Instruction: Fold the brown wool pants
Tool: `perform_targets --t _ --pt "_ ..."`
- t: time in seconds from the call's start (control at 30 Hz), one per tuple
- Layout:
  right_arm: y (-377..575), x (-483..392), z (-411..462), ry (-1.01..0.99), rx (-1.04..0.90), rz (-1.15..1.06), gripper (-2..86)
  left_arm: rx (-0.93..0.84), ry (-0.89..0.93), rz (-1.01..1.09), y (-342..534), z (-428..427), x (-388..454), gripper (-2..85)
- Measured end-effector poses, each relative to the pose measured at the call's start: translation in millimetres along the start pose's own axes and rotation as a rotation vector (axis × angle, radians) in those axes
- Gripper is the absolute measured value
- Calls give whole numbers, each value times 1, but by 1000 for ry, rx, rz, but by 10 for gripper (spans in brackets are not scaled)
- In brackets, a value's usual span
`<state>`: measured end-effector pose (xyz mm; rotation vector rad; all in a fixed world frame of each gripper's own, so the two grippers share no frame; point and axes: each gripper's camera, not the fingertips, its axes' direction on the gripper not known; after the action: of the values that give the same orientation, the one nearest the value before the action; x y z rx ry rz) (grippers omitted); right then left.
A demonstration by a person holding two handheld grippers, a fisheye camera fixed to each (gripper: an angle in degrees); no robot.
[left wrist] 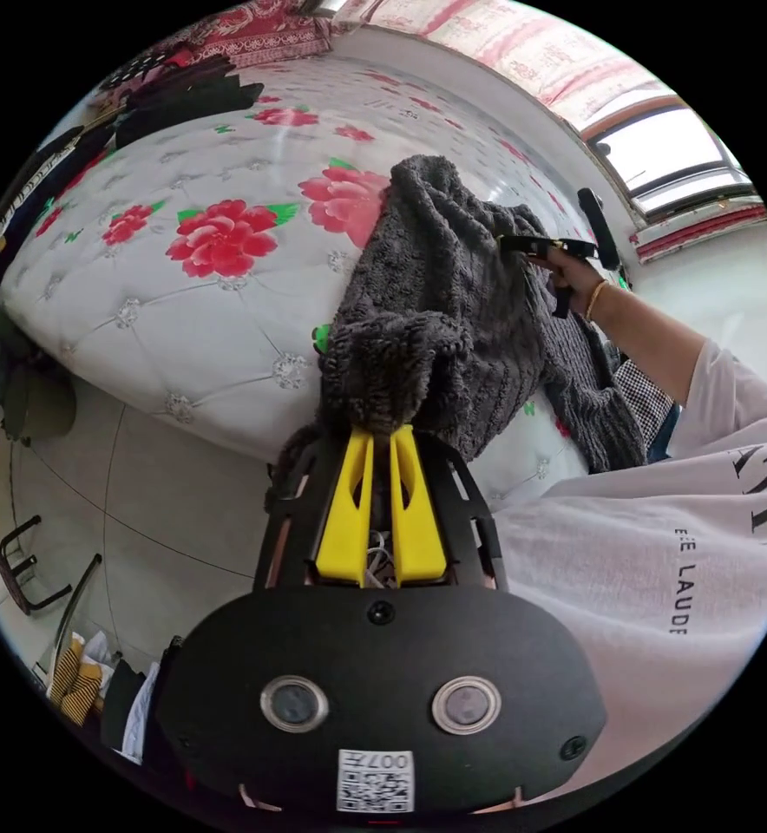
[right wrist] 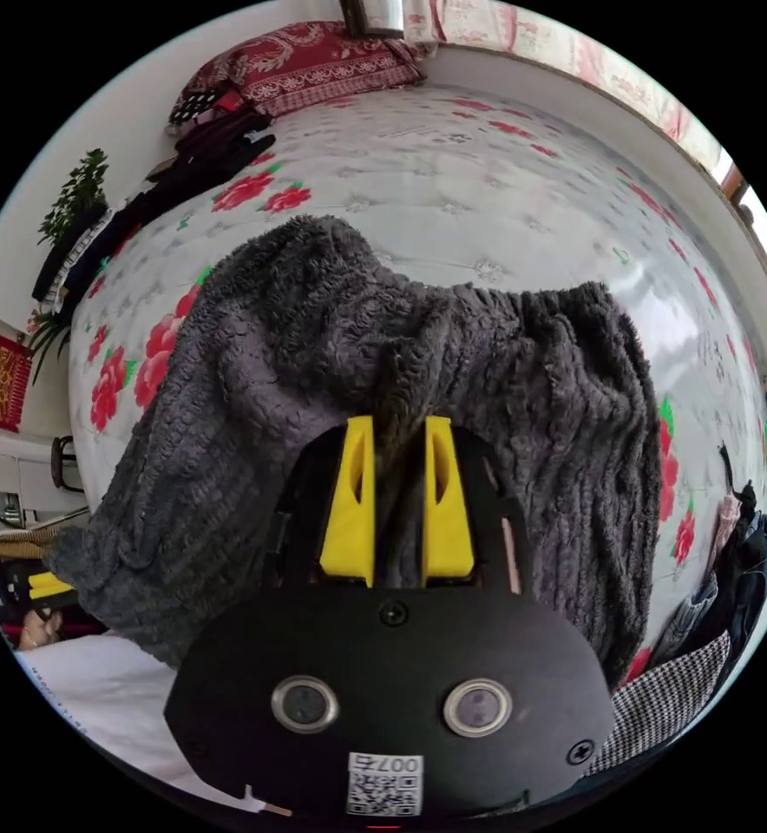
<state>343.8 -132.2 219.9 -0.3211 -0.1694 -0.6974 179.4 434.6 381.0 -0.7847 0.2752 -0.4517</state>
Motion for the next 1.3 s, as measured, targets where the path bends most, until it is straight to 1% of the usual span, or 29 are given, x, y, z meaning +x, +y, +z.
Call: perform_targets --t 0.07,0.13,0.17,0.23,0.27,0.3,0.37,0.4,0.43,0.5,0.6,0.67,0.73,0.83,0.9,0.93,1.0,1.03,1.1,1.17,1.2,1.27,1.3 --pt "-11 3 2 51 -10 -45 28 55 -44 -19 -24 -25 -10 8" --pt "-21 24 -10 101 52 -24 19 96 -81 -7 -52 -43 -19 5" --pt "-27 50 -25 150 110 43 15 114 -103 2 -75 -52 -25 4" --pt "-31 122 -69 243 250 276 11 150 -120 29 -116 -63 -28 6" --pt "-29 142 -81 260 290 353 10 179 -110 65 -144 -67 -25 8" --pt "-19 182 -103 268 363 503 10 190 -99 87 -159 -67 -22 11" --pt "-1 233 -122 237 426 664 11 208 -56 127 -216 -55 -10 30" --pt "8 259 -123 188 418 715 12 209 -54 121 -229 -51 -7 36" --pt "16 278 -116 148 364 749 14 209 -62 104 -250 -44 -2 59" --pt "33 289 -105 138 293 744 16 231 -76 94 -266 -43 8 91" --pt "83 266 -89 89 314 669 12 264 -81 115 -256 -45 21 116" --pt "119 236 -73 48 309 629 8 205 -108 121 -230 -36 23 123" --pt "157 199 -52 -30 258 602 4 150 -118 132 -202 -27 26 129" --pt "224 116 -15 -127 153 583 -1 17 -128 196 -156 -4 47 138" --pt "240 78 -5 -153 98 544 -1 -58 -173 241 -135 14 64 142" --pt "242 66 -3 -163 81 520 -1 -84 -232 260 -126 28 72 145" --pt "236 28 -5 -170 59 416 -2 -126 -332 286 -122 55 74 125" --pt "227 16 -7 -171 57 369 -2 -124 -333 313 -126 58 72 98" --pt "210 7 -13 -178 50 335 -2 -134 -305 349 -141 48 68 59" --pt "194 2 -24 -196 77 310 -2 -145 -176 445 -163 21 55 42" --pt "185 -1 -33 -196 106 292 -2 -127 -140 446 -168 9 48 41" --pt "176 -6 -44 -188 127 275 -2 -50 32 357 -193 -44 0 39" --pt "173 -9 -49 -195 134 268 -2 -7 50 319 -197 -60 -16 38"
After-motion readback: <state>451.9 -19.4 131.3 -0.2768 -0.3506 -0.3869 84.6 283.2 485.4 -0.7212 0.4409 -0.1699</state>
